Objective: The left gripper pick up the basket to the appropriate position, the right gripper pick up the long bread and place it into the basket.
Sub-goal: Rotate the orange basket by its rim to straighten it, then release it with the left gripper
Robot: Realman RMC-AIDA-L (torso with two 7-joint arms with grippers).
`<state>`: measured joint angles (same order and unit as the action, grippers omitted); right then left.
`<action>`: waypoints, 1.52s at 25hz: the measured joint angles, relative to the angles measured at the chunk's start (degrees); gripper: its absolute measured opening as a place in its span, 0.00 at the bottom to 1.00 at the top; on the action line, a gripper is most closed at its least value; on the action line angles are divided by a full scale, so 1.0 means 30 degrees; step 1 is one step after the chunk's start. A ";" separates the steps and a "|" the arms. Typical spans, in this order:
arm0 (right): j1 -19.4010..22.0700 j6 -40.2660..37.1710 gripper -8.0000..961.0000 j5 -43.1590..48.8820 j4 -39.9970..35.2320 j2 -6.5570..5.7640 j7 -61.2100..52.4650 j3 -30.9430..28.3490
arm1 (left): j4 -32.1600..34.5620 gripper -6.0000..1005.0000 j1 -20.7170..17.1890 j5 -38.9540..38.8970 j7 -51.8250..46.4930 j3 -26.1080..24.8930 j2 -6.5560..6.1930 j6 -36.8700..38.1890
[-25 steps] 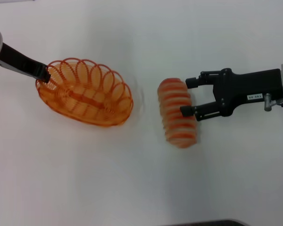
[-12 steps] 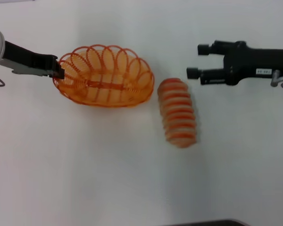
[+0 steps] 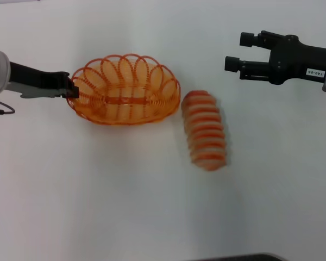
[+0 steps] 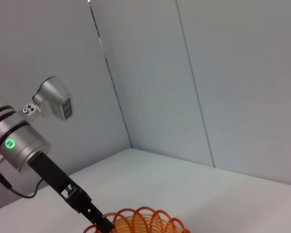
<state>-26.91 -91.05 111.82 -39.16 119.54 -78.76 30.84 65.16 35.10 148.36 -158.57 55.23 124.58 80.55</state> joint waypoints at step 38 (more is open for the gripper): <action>-0.0164 0.0906 0.94 0.0103 0.0753 -0.0004 0.0324 0.0297 | -0.0543 0.22 -0.1444 -0.1146 0.0049 0.2128 -0.0110 -0.1881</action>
<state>-27.40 -88.33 112.13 -36.90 119.53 -77.78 31.73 63.53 30.77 144.92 -158.42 61.61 124.26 74.91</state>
